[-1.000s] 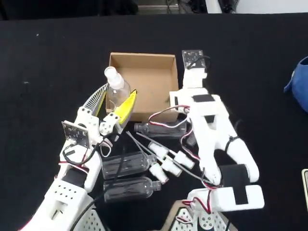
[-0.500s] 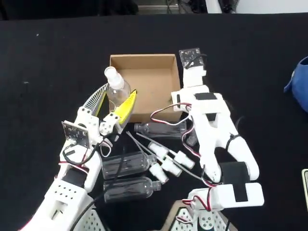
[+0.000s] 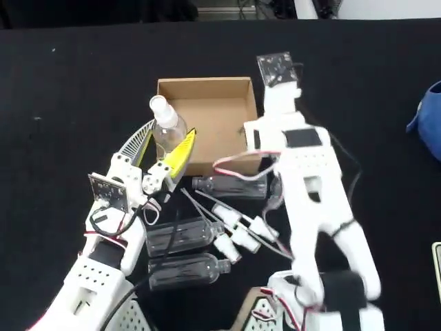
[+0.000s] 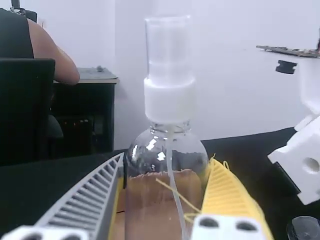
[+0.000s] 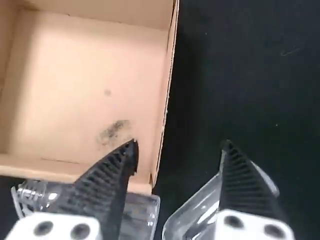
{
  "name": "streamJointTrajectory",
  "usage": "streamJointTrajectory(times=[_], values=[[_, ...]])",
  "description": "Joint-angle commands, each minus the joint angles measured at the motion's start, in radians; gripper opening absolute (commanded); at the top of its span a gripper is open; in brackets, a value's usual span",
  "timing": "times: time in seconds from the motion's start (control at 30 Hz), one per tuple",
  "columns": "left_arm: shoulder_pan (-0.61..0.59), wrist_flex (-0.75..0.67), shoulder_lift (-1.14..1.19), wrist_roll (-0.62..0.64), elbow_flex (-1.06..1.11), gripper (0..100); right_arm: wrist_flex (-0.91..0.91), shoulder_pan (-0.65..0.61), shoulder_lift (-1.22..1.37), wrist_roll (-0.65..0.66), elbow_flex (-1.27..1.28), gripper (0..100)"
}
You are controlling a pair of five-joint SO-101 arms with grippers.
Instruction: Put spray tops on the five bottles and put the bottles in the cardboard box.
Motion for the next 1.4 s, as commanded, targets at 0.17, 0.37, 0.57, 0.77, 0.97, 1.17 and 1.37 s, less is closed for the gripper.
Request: streamJointTrajectory(times=[0.17, 0.37, 0.57, 0.77, 0.97, 1.17, 1.37], values=[[-0.001, -0.014, -0.006, 0.008, 0.024, 3, -0.209, 0.098, -0.251, -0.031, 0.265, 24.0], [-0.001, -0.014, -0.006, 0.009, 0.024, 3, -0.370, 0.169, -0.277, -0.104, 0.383, 24.0], [-0.015, -0.018, -0.017, 0.002, 0.024, 3, -0.420, 0.172, -0.277, -0.104, 0.427, 24.0], [-0.318, -0.025, -0.017, 0.009, 0.018, 3, -0.420, 0.176, -0.277, -0.104, 0.430, 24.0], [-0.673, -0.017, -0.005, 0.009, -0.071, 3, -0.414, 0.172, -0.277, -0.104, 0.430, 24.0], [-0.769, -0.015, 0.077, 0.011, -0.265, 3, -0.413, 0.173, -0.277, -0.104, 0.432, 24.0], [-0.748, -0.023, 0.417, 0.009, -0.493, 3, -0.419, 0.176, -0.277, -0.104, 0.446, 24.0]])
